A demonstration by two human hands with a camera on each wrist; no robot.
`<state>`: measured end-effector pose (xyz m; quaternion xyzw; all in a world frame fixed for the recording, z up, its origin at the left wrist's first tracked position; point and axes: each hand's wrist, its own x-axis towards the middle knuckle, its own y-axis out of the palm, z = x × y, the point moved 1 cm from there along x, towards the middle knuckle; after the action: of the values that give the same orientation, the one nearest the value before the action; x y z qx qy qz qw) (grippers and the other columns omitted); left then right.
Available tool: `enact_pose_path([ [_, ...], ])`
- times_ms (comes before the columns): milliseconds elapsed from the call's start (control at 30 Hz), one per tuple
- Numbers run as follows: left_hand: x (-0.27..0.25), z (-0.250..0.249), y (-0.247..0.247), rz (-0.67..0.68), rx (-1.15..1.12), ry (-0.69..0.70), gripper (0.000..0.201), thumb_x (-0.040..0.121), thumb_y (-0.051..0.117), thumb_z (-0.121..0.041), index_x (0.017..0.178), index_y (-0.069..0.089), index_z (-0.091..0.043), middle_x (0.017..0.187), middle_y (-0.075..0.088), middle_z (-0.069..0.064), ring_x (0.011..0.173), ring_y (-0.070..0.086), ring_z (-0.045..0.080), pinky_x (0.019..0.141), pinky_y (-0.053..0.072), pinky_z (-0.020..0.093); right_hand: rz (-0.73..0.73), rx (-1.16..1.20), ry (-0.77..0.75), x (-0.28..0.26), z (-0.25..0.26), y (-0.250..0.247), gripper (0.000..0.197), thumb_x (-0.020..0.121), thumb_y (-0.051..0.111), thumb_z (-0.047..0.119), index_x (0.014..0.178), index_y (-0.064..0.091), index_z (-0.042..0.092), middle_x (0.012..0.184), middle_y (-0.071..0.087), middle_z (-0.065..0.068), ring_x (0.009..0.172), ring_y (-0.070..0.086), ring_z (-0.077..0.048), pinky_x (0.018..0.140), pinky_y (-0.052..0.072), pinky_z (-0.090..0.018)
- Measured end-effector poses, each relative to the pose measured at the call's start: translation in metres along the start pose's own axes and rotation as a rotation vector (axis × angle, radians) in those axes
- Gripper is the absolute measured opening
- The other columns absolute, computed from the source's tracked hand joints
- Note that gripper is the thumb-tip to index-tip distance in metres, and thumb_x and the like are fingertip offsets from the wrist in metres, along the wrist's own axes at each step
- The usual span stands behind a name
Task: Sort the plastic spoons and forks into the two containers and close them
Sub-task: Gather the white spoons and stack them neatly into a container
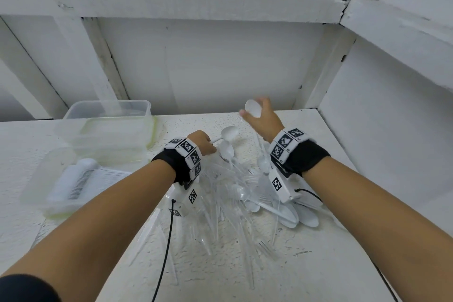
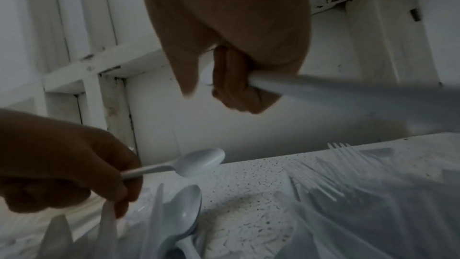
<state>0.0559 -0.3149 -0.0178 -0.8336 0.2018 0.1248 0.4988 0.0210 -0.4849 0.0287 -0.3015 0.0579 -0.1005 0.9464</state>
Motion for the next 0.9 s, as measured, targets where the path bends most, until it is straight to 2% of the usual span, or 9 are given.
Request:
enact_pose_path([
  [100, -0.005, 0.009, -0.007, -0.041, -0.062, 0.000, 0.016, 0.087, 0.053, -0.010, 0.092, 0.067, -0.005, 0.064, 0.055, -0.003, 0.052, 0.043, 0.009, 0.048, 0.033, 0.018, 0.256, -0.570, 0.144, 0.005, -0.003, 0.015, 0.018, 0.087, 0.059, 0.020, 0.101, 0.057, 0.008, 0.101, 0.060, -0.009, 0.087, 0.056, -0.024, 0.080, 0.049, -0.034],
  [167, -0.009, 0.015, -0.012, -0.055, -0.105, -0.018, 0.017, 0.087, 0.050, -0.009, 0.089, 0.066, -0.005, 0.071, 0.061, 0.000, 0.052, 0.043, 0.010, 0.049, 0.035, 0.019, 0.313, -0.689, 0.155, 0.007, -0.005, 0.027, 0.022, 0.087, 0.055, 0.018, 0.068, 0.046, 0.013, 0.075, 0.052, -0.004, 0.067, 0.050, -0.019, 0.063, 0.043, -0.025],
  [233, -0.011, 0.023, -0.016, -0.063, -0.158, -0.039, 0.016, 0.087, 0.049, -0.008, 0.081, 0.063, -0.005, 0.085, 0.067, 0.005, 0.053, 0.043, 0.011, 0.052, 0.036, 0.020, 0.348, -0.642, 0.153, 0.007, -0.001, 0.037, 0.018, 0.091, 0.047, 0.019, 0.077, 0.049, 0.008, 0.079, 0.054, -0.006, 0.070, 0.053, -0.021, 0.064, 0.042, -0.026],
  [300, -0.013, 0.029, -0.018, -0.081, -0.197, -0.052, 0.019, 0.088, 0.047, -0.008, 0.072, 0.057, -0.008, 0.093, 0.071, 0.008, 0.054, 0.044, 0.011, 0.053, 0.037, 0.021, 0.384, -0.608, 0.145, 0.008, 0.004, 0.047, 0.027, 0.094, 0.039, 0.019, 0.112, 0.051, 0.003, 0.109, 0.059, -0.015, 0.099, 0.058, -0.031, 0.084, 0.045, -0.035],
  [367, -0.015, 0.035, -0.019, -0.090, -0.237, -0.064, 0.021, 0.089, 0.046, -0.008, 0.069, 0.053, -0.010, 0.096, 0.072, 0.010, 0.054, 0.043, 0.010, 0.052, 0.036, 0.021, 0.393, -0.590, 0.131, 0.007, 0.007, 0.054, 0.034, 0.094, 0.038, 0.019, 0.122, 0.048, 0.003, 0.119, 0.056, -0.018, 0.108, 0.055, -0.033, 0.091, 0.044, -0.039],
  [433, -0.017, 0.038, -0.020, -0.093, -0.257, -0.073, 0.021, 0.090, 0.045, -0.008, 0.070, 0.050, -0.011, 0.098, 0.072, 0.012, 0.053, 0.042, 0.010, 0.050, 0.034, 0.020, 0.391, -0.611, 0.126, 0.011, 0.004, 0.059, 0.024, 0.092, 0.045, 0.024, 0.100, 0.057, 0.004, 0.105, 0.061, -0.016, 0.095, 0.059, -0.031, 0.085, 0.046, -0.036],
  [533, -0.020, 0.040, -0.021, -0.089, -0.265, -0.078, 0.021, 0.090, 0.045, -0.007, 0.069, 0.049, -0.010, 0.098, 0.071, 0.013, 0.050, 0.040, 0.010, 0.047, 0.031, 0.021, 0.384, -0.647, 0.157, 0.014, 0.005, 0.063, 0.029, 0.086, 0.057, 0.031, 0.068, 0.046, 0.011, 0.075, 0.056, -0.006, 0.077, 0.056, -0.025, 0.074, 0.046, -0.033],
  [733, -0.018, 0.038, -0.017, -0.131, -0.203, -0.056, 0.021, 0.089, 0.047, -0.011, 0.068, 0.054, -0.011, 0.082, 0.066, 0.005, 0.053, 0.042, 0.012, 0.048, 0.031, 0.021, 0.364, -0.548, 0.165, 0.013, 0.010, 0.063, 0.025, 0.080, 0.064, 0.021, 0.068, 0.044, 0.013, 0.070, 0.051, -0.003, 0.072, 0.052, -0.022, 0.066, 0.042, -0.029],
  [900, -0.016, 0.022, -0.011, -0.185, -0.166, 0.034, 0.012, 0.088, 0.049, -0.011, 0.082, 0.059, -0.010, 0.079, 0.056, 0.005, 0.071, 0.048, 0.019, 0.053, 0.032, 0.020, 0.293, -0.324, 0.182, 0.007, 0.012, 0.058, 0.010, 0.084, 0.054, 0.006, 0.083, 0.045, 0.010, 0.069, 0.054, -0.003, 0.053, 0.055, -0.016, 0.041, 0.040, -0.022],
])
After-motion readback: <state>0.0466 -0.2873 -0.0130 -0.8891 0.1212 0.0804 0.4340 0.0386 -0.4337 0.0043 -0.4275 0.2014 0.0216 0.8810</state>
